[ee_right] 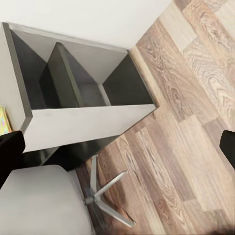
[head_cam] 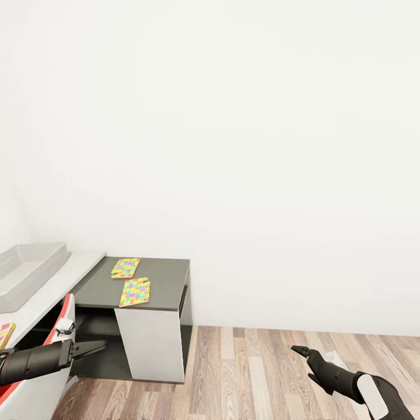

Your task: Put all the toys in the child's room - the three board games (two on the bed and one on the table), the two jigsaw puzzles on the table, and the tennis ball on the table - inside the toy box on the table in the child's room.

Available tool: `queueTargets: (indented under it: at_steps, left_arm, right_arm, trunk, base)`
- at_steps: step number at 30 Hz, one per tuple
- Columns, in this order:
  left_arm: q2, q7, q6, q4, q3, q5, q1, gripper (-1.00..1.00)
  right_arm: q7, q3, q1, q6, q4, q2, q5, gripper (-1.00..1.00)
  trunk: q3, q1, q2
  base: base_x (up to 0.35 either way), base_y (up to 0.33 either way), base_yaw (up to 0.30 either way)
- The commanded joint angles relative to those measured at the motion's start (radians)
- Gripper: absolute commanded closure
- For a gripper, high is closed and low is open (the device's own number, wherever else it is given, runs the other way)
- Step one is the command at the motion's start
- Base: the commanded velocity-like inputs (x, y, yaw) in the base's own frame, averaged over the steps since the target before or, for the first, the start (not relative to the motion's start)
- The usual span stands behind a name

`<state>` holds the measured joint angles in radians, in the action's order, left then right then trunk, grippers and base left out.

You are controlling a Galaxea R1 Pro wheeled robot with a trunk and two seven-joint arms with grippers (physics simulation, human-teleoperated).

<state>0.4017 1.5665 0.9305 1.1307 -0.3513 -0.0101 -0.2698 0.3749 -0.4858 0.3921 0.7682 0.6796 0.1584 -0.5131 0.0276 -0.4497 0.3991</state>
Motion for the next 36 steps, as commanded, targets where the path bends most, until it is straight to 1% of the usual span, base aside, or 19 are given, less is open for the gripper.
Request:
queueTargets:
  at_steps: [1, 36]
  left_arm:
    - [0.000, 0.004, 0.010, 0.000, 0.000, 0.001, 0.000, -1.00]
    - [0.000, 0.004, 0.010, 0.000, 0.000, 0.001, 0.000, -1.00]
  right_arm:
    - [0.004, -0.004, 0.001, 0.006, 0.000, 0.000, 0.002, -1.00]
    - [0.004, -0.005, 0.001, 0.022, 0.000, 0.000, 0.001, -1.00]
  trunk:
    - [-0.002, 0.000, 0.001]
    - [-0.060, 0.000, 0.001]
  base:
    - [0.000, 0.000, 0.000]
    - [0.000, 0.000, 0.000]
